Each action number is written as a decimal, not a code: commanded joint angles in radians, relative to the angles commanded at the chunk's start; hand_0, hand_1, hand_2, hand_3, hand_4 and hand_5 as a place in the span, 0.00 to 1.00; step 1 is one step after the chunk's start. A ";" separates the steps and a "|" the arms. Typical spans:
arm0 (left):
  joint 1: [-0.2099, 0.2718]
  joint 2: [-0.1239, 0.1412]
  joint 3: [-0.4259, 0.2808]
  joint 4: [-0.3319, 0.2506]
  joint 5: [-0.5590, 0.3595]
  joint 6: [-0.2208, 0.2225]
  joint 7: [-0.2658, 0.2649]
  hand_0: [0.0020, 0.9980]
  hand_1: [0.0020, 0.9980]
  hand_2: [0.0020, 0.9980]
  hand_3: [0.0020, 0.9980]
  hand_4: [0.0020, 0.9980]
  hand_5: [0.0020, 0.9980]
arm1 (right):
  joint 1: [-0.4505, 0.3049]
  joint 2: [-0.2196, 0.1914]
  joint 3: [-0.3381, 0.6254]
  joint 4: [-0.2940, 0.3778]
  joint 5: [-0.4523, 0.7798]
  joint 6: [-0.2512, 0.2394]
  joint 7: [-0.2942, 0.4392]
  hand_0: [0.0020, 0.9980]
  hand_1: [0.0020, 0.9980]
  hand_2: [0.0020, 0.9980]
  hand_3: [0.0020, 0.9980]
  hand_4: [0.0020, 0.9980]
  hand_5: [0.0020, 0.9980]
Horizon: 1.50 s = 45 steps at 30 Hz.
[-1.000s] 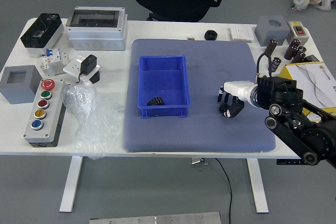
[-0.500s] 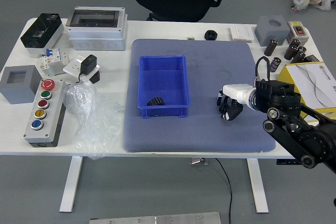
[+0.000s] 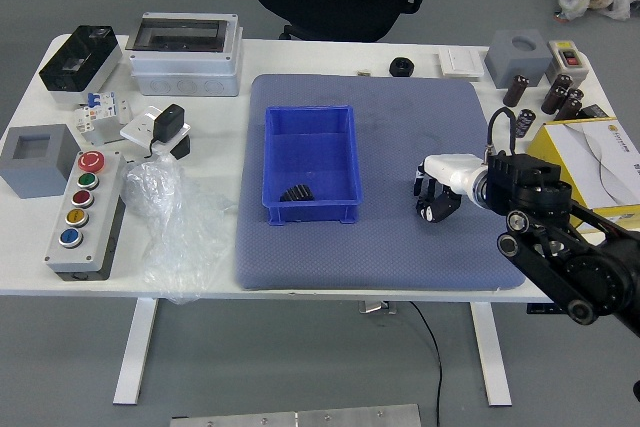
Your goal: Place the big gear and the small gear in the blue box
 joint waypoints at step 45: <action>-0.003 0.036 -0.015 0.001 -0.002 -0.008 0.003 0.86 0.83 0.82 0.77 0.59 0.37 | 0.277 -0.033 -0.102 0.134 0.026 0.036 -0.022 0.43 0.34 0.43 0.59 0.49 0.11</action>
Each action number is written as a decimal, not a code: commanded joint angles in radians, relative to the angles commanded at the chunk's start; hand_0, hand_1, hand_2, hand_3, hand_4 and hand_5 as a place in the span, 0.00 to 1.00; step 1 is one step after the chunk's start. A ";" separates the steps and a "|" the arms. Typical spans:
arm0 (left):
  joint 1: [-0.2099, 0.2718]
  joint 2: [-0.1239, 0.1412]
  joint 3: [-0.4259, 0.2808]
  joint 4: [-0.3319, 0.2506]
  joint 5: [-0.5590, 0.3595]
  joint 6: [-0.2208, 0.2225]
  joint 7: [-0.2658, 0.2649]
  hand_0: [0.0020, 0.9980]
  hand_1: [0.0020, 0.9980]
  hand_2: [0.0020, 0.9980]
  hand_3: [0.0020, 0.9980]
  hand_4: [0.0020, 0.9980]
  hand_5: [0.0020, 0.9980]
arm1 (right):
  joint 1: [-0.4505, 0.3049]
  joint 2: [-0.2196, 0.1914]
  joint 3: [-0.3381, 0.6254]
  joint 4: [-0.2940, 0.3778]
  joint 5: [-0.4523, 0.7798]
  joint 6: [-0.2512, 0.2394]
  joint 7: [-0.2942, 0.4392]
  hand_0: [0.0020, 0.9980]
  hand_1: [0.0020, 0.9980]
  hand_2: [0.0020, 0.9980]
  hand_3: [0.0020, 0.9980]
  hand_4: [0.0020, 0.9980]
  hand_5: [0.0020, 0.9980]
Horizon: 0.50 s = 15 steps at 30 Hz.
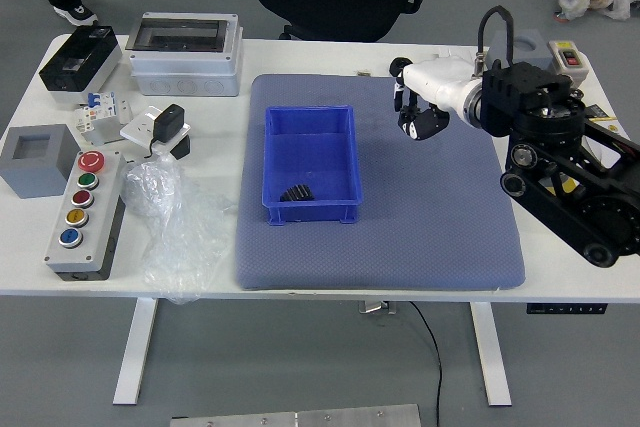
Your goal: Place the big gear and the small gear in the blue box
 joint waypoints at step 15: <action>-0.018 -0.014 0.061 0.002 -0.030 0.000 0.001 0.86 0.83 0.82 0.77 0.59 0.37 | 0.085 0.205 -0.129 -0.103 0.045 -0.026 0.021 0.43 0.34 0.43 0.59 0.49 0.11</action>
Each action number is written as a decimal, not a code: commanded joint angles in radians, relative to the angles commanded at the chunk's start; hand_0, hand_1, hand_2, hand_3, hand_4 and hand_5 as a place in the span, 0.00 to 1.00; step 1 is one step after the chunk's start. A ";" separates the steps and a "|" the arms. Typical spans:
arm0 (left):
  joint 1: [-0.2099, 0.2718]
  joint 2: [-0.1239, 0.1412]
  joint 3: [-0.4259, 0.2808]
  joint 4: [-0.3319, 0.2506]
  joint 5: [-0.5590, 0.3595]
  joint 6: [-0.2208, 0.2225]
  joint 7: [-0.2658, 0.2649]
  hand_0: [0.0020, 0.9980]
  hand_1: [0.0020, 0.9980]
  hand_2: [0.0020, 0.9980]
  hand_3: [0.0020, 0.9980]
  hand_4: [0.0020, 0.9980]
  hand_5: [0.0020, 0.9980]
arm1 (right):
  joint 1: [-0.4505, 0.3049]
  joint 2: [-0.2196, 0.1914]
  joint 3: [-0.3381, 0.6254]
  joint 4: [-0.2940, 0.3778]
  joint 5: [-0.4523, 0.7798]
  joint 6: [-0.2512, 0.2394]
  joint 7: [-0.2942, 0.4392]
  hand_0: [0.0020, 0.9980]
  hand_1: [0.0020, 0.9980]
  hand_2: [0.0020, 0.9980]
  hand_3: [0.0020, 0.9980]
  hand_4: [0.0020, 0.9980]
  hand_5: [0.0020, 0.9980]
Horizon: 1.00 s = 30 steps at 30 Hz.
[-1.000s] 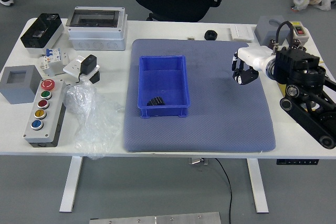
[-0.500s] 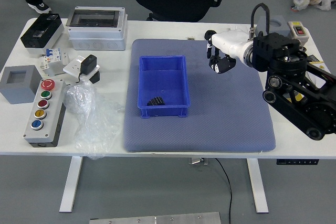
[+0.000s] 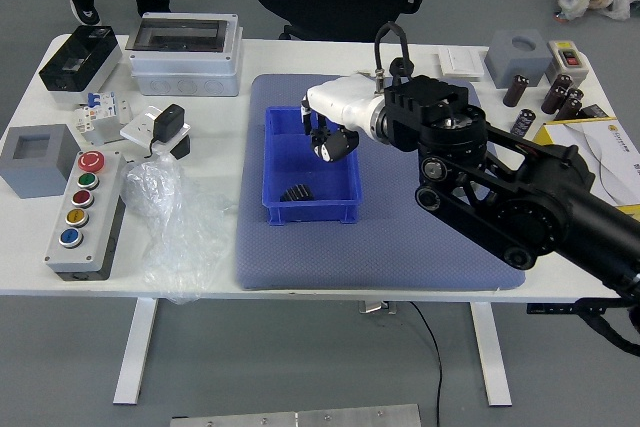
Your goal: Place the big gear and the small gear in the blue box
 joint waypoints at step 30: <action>-0.015 -0.019 0.014 0.001 -0.004 0.004 0.003 0.86 0.83 0.82 0.77 0.59 0.37 | 0.005 0.022 0.027 -0.082 0.062 0.007 0.021 0.55 0.58 0.67 0.79 0.83 0.30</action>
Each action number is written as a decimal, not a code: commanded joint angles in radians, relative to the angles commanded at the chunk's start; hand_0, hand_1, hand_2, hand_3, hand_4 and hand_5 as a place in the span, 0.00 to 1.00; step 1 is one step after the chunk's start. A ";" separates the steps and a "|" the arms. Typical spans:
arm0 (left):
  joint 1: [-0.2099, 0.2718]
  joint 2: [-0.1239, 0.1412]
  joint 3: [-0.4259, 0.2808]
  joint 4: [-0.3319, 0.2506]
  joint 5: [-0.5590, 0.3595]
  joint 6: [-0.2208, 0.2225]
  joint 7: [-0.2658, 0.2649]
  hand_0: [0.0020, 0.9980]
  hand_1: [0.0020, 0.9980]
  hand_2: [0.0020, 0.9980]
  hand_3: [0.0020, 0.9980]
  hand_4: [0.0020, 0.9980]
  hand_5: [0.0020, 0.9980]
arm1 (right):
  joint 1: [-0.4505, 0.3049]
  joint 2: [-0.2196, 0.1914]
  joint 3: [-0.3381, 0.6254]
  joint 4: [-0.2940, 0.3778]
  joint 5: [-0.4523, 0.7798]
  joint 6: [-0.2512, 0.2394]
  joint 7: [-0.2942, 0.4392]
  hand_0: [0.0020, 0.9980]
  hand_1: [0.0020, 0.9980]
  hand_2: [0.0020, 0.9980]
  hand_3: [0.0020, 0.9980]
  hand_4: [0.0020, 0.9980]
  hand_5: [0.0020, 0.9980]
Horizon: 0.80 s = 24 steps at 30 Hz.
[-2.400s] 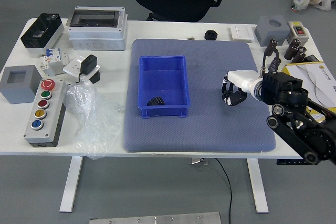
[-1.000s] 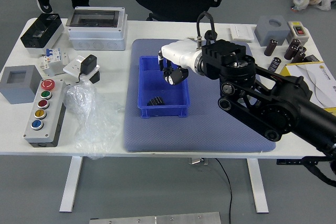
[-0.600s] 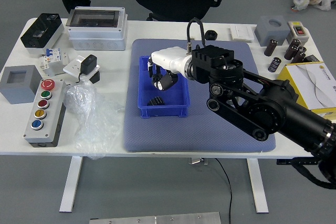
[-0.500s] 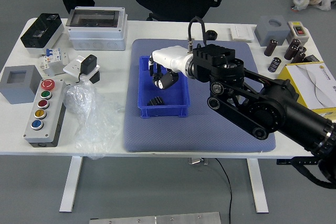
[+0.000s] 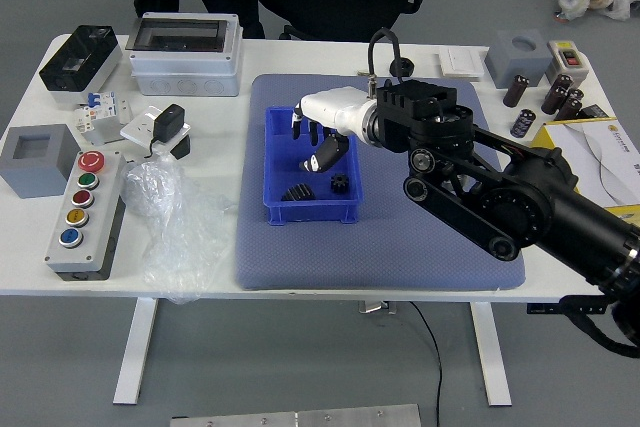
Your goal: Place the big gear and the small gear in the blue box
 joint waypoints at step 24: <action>0.014 0.026 -0.059 -0.002 0.036 0.002 -0.004 0.86 0.83 0.82 0.78 0.59 0.37 | -0.102 -0.327 0.166 0.178 -0.025 -0.035 -0.011 0.69 0.68 0.77 0.75 0.70 0.42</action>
